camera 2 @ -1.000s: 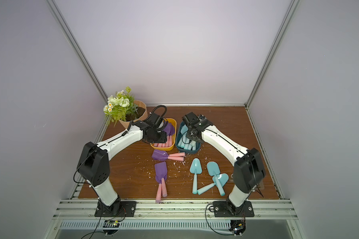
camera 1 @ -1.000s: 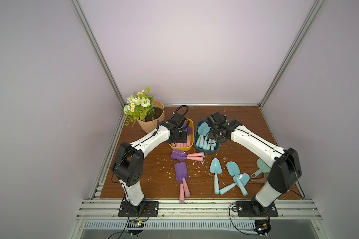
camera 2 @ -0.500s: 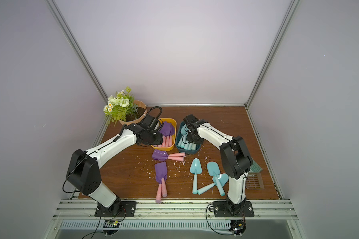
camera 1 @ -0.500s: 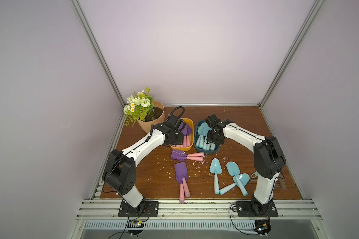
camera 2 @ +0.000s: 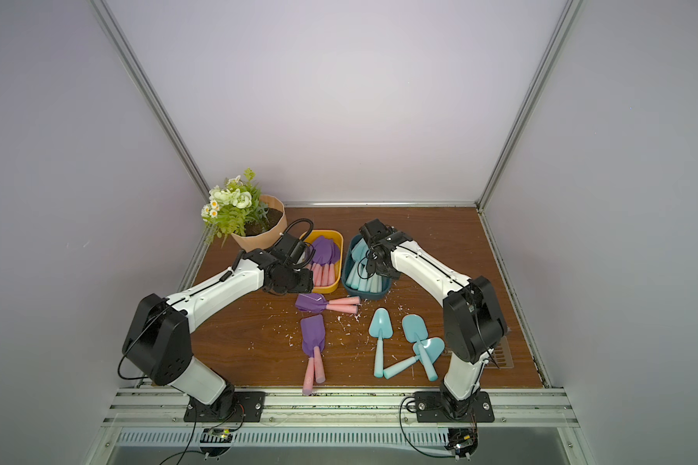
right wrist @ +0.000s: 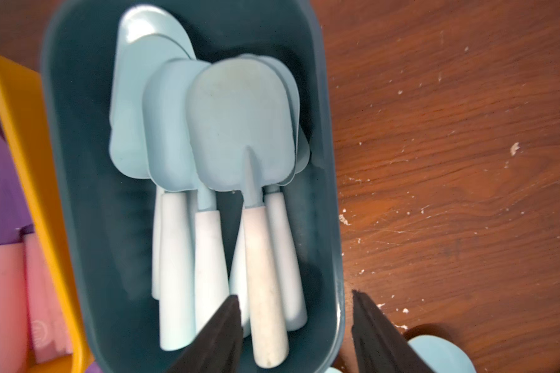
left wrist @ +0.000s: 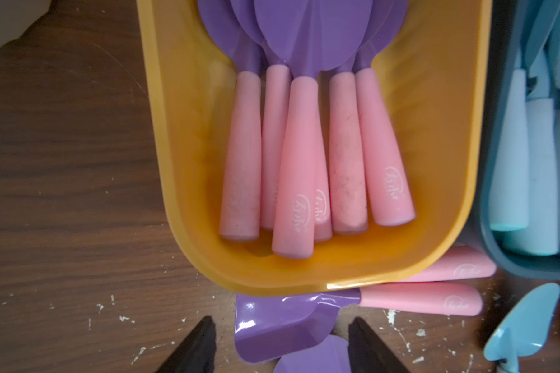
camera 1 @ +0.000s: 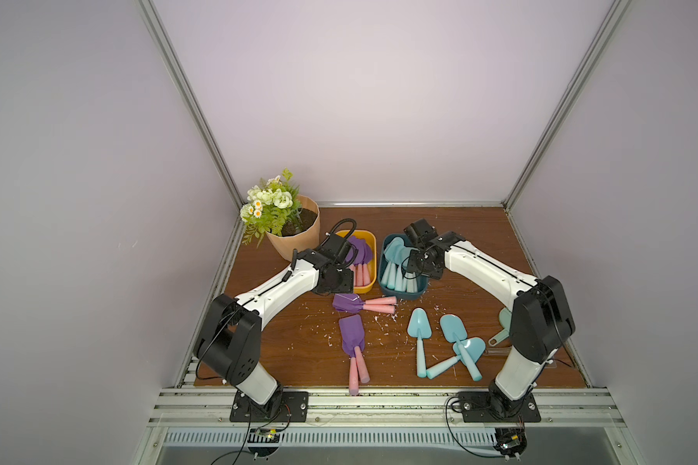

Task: Sort the small shovels by color and place them into the storage box
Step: Place the shovel in the storage box, then pick up the shovel from the center of the board.

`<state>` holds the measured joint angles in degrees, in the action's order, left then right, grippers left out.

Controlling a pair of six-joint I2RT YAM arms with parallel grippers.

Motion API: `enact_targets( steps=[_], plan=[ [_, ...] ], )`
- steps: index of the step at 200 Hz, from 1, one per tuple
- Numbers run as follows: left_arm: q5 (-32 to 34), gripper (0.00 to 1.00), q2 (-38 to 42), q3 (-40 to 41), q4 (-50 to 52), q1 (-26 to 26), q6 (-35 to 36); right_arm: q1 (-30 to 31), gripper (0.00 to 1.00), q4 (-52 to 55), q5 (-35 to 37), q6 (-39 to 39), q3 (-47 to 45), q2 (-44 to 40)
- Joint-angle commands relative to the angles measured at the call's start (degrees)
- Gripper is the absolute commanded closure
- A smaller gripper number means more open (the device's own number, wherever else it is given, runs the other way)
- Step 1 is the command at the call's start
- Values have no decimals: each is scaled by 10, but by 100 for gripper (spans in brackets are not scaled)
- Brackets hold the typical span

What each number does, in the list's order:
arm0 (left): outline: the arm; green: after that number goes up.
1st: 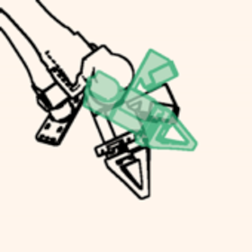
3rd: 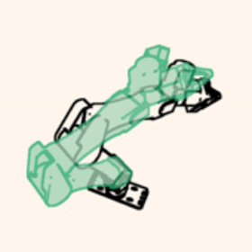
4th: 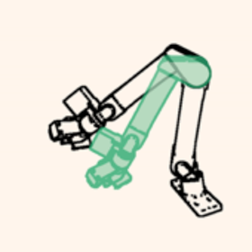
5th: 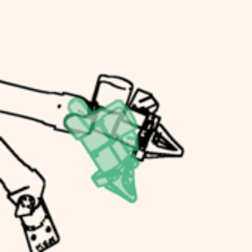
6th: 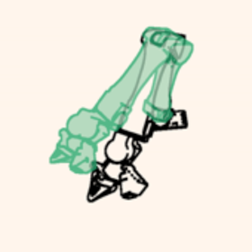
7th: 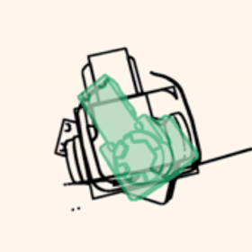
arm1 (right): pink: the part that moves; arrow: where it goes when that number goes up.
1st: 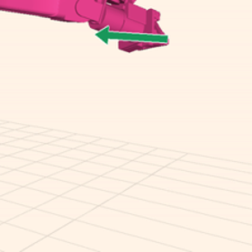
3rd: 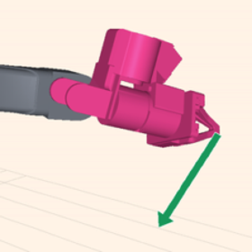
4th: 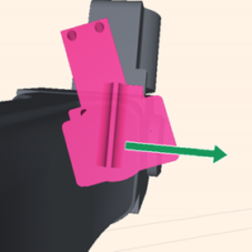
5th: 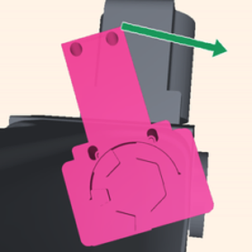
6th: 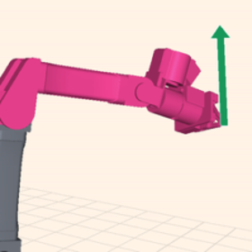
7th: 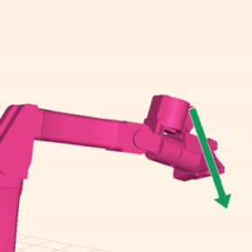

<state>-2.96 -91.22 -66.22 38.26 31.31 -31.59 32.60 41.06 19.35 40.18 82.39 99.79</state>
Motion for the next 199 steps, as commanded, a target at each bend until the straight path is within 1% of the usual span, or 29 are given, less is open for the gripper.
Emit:
enact_targets(
  steps=[1,22,37,56,77,116,151,169,199],
  plan=[
    [-26,32,16,25,16,43,-14,0,41,14,13,-22,4,-19],
    [-49,32,33,63,33,77,-15,-1,41,4,10,-30,-20,-27],
    [-75,32,48,88,41,111,-18,-1,41,-5,3,-36,-35,-32],
    [-114,32,57,111,41,159,-44,-1,41,-14,-5,-47,-49,-33],
    [-112,31,52,115,41,206,-80,-3,41,-23,-10,-60,-58,-33],
    [-104,33,38,120,35,220,-130,-10,41,-38,-29,-80,-69,-33],
    [-105,34,22,127,23,259,-165,-22,42,-45,-38,-96,-81,-38],
    [-102,35,19,127,23,266,-182,-30,41,-49,-44,-102,-90,-43],
    [-100,41,19,148,13,269,-207,-39,41,-57,-51,-111,-105,-50]
  ],
)
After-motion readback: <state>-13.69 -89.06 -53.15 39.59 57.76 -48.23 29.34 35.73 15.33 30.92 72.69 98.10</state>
